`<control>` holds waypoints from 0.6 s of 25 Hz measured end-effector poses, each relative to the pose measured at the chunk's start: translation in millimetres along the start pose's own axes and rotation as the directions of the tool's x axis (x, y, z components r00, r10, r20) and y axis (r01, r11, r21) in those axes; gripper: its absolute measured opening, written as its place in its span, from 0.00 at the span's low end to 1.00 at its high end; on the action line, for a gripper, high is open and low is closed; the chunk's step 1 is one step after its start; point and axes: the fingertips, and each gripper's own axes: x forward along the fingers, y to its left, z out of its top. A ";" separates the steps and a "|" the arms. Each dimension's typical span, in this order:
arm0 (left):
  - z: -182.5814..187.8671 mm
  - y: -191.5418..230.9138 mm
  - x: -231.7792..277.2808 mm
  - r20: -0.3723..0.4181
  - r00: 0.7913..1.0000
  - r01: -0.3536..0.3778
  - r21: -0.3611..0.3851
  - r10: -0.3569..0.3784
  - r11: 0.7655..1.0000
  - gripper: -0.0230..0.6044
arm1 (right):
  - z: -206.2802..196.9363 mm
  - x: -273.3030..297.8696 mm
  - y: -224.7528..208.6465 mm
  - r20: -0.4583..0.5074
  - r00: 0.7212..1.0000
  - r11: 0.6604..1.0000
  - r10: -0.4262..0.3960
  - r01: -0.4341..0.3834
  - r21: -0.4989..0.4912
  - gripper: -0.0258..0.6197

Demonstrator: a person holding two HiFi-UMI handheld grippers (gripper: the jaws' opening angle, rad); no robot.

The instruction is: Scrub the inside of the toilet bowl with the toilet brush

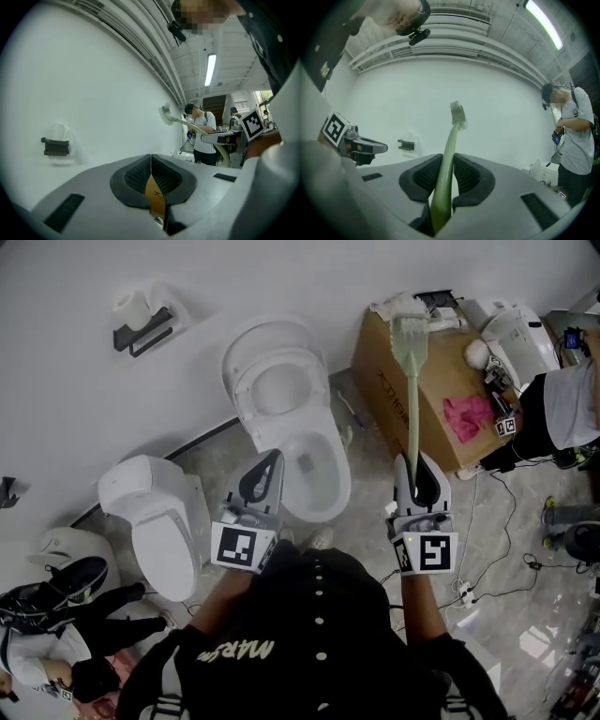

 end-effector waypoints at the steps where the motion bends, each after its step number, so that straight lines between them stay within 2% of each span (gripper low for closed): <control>1: 0.1 2.0 -2.1 -0.001 1.000 0.001 0.001 -0.001 1.000 0.08 | 0.8 1.3 3.4 0.001 1.000 1.000 0.001 -0.001 0.002 0.18; 15: 25.2 30.8 -8.7 0.060 0.998 0.034 -0.027 -0.033 0.999 0.08 | 23.8 24.0 32.9 0.023 1.000 1.000 -0.008 0.008 -0.021 0.18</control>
